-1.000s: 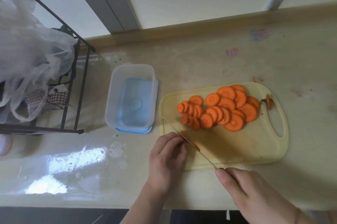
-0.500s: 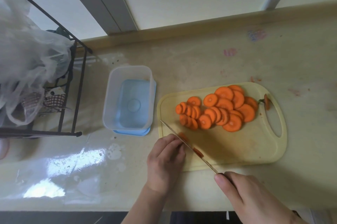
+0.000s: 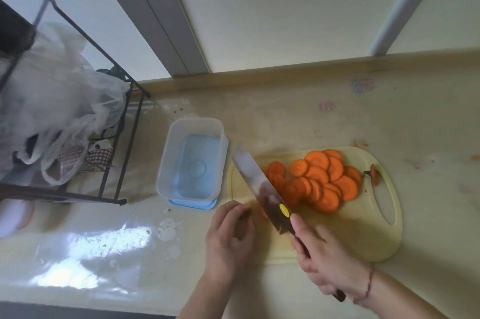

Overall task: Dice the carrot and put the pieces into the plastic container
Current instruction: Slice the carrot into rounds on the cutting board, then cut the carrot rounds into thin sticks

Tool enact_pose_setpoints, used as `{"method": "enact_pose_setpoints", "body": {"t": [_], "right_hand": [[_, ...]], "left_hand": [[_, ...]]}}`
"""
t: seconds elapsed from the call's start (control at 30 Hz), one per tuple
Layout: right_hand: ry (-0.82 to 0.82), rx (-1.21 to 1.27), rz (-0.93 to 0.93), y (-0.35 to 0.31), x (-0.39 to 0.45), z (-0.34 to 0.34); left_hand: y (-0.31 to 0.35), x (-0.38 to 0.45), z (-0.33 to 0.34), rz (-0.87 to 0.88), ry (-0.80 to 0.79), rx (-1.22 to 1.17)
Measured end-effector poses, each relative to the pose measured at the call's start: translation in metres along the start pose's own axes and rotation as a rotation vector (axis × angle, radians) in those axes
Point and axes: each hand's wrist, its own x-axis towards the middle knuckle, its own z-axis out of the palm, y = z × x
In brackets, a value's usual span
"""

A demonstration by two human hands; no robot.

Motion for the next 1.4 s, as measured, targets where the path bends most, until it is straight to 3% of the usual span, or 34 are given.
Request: {"method": "enact_pose_setpoints", "body": {"t": [0.23,0.43,0.53,0.6,0.7,1.0,1.27,1.4], "right_hand": [[-0.079,0.272,-0.033,-0.03,-0.003,-0.028],[-0.088,0.252,-0.034,-0.022,-0.02,-0.046],[-0.095,0.233,-0.032,-0.019,-0.027,-0.051],[-0.082,0.225,-0.039,-0.016,-0.033,-0.056],[-0.064,0.212,-0.022,-0.014,-0.044,-0.066],[-0.061,0.097,0.018,-0.015,-0.067,-0.09],[-0.016,0.069,-0.013,-0.014,-0.079,-0.11],[0.106,0.064,-0.128,-0.012,-0.079,-0.129]], "left_hand": [[0.015,0.049,0.011,-0.11,-0.089,0.116],[0.026,0.054,0.016,-0.191,-0.139,0.162],[0.026,0.037,0.004,-0.071,-0.109,0.167],[0.026,0.02,-0.001,0.042,-0.18,0.205],[0.031,0.006,0.007,0.013,-0.249,0.255],[0.044,0.014,0.018,-0.246,-0.113,0.124],[0.045,0.036,0.023,-0.186,-0.008,0.044],[0.056,0.031,0.031,-0.067,0.081,0.243]]}}
